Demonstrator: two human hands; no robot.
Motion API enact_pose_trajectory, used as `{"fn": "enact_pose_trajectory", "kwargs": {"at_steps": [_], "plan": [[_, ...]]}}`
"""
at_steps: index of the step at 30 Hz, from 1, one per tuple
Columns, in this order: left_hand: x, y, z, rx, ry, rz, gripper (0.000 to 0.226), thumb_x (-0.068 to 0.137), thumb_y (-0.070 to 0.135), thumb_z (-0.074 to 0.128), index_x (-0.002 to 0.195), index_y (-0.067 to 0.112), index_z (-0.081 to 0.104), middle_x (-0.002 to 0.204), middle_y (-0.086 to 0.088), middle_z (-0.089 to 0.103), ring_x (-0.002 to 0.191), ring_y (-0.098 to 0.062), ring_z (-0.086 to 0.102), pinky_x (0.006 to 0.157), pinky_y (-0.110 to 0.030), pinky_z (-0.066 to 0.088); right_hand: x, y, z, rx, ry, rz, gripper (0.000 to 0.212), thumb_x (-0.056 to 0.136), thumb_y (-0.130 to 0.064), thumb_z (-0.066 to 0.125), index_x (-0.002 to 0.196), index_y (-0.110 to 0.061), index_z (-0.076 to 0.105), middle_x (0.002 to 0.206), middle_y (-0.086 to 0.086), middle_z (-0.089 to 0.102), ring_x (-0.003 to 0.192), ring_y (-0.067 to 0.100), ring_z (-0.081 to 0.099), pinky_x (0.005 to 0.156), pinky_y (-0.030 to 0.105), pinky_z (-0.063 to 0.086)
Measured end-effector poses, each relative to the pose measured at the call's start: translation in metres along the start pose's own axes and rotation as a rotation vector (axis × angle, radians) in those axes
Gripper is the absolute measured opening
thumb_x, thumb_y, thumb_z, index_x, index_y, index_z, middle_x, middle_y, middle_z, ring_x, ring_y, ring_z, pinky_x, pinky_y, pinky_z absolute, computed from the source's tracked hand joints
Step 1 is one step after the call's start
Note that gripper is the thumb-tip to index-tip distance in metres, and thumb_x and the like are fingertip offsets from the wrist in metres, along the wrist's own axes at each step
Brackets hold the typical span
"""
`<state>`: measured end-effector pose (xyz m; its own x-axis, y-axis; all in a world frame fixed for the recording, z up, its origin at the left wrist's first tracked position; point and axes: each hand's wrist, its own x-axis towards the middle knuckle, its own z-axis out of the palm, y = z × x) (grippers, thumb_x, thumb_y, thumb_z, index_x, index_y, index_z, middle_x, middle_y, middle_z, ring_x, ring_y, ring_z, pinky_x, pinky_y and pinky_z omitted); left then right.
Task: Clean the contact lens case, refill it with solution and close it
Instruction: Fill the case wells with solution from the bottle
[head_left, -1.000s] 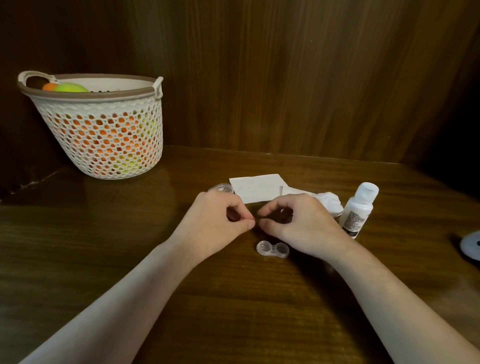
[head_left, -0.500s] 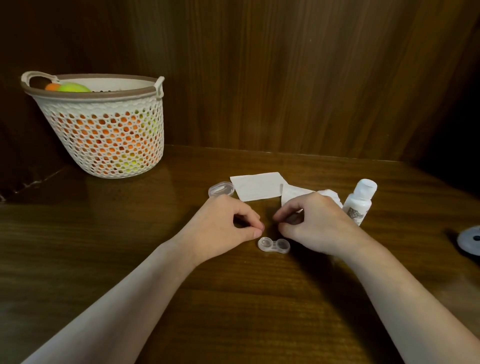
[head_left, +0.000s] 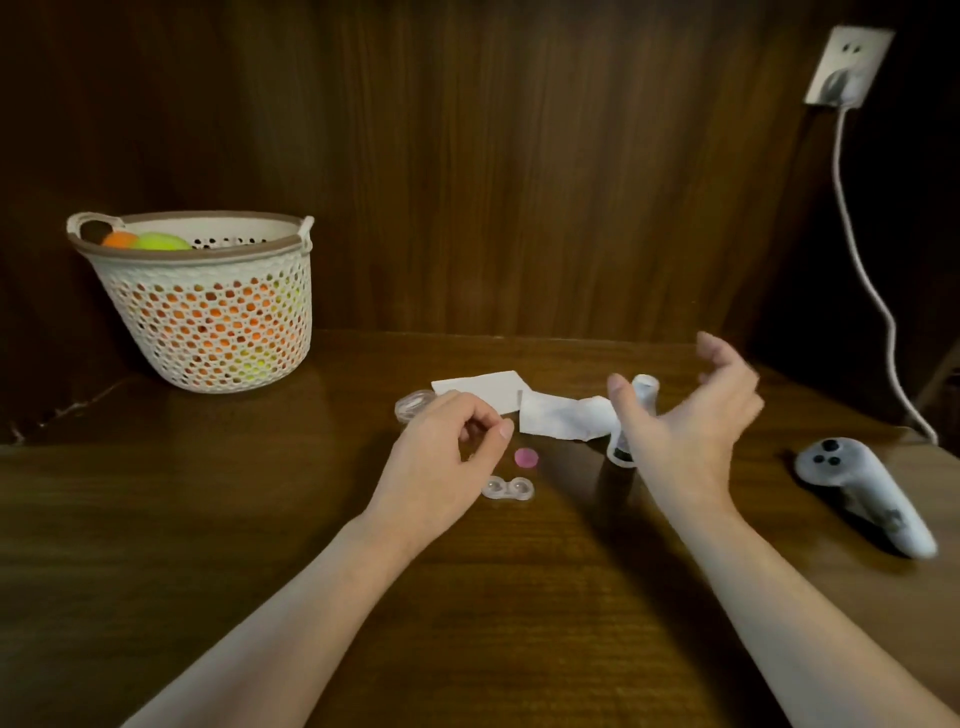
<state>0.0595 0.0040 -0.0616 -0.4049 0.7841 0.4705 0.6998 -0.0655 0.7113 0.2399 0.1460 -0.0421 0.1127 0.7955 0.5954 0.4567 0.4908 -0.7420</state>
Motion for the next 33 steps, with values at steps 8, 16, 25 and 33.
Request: {"fn": "enact_pose_trajectory", "kwargs": {"at_steps": [8,16,25,33], "plan": [[-0.034,0.039,0.003,-0.018,-0.04,-0.012,0.029,0.106,0.041,0.059,0.078,0.039,0.064,0.082,0.016,0.064,0.088,0.007,0.061,0.07,-0.007,0.045,-0.007,0.052,0.009,-0.168,-0.581,0.151,0.046,0.096,-0.046,0.077,0.132,-0.023,0.061,0.116,-0.011,0.069,0.078,-0.002,0.058,0.057,0.012,0.041],[-0.044,0.076,-0.018,-0.018,-0.105,-0.035,0.012,0.109,0.042,0.052,0.12,0.039,0.056,0.095,0.022,0.065,0.095,0.018,0.062,0.067,-0.008,0.053,-0.047,0.01,-0.041,0.048,-0.702,-0.082,0.018,0.101,-0.053,0.067,0.105,-0.045,0.052,0.099,-0.021,0.066,0.088,0.006,0.066,0.067,0.02,0.051],[-0.053,0.114,-0.041,0.573,-0.117,0.237,0.055,0.1,0.073,0.02,0.09,0.034,0.058,0.08,0.015,0.06,0.069,-0.002,0.059,0.064,-0.027,0.047,-0.098,-0.035,-0.079,0.318,-0.8,-0.234,0.022,0.101,-0.05,0.067,0.117,-0.058,0.054,0.108,-0.036,0.068,0.09,-0.002,0.072,0.062,0.009,0.054],[-0.059,0.124,-0.049,0.691,-0.205,0.235,0.063,0.112,0.052,0.02,0.087,0.024,0.071,0.079,0.005,0.07,0.073,-0.013,0.065,0.081,-0.044,0.058,-0.104,-0.041,-0.071,0.192,-0.733,-0.126,0.023,0.089,-0.049,0.08,0.078,-0.034,0.066,0.07,-0.027,0.07,0.065,-0.001,0.07,0.046,0.008,0.046]]}}
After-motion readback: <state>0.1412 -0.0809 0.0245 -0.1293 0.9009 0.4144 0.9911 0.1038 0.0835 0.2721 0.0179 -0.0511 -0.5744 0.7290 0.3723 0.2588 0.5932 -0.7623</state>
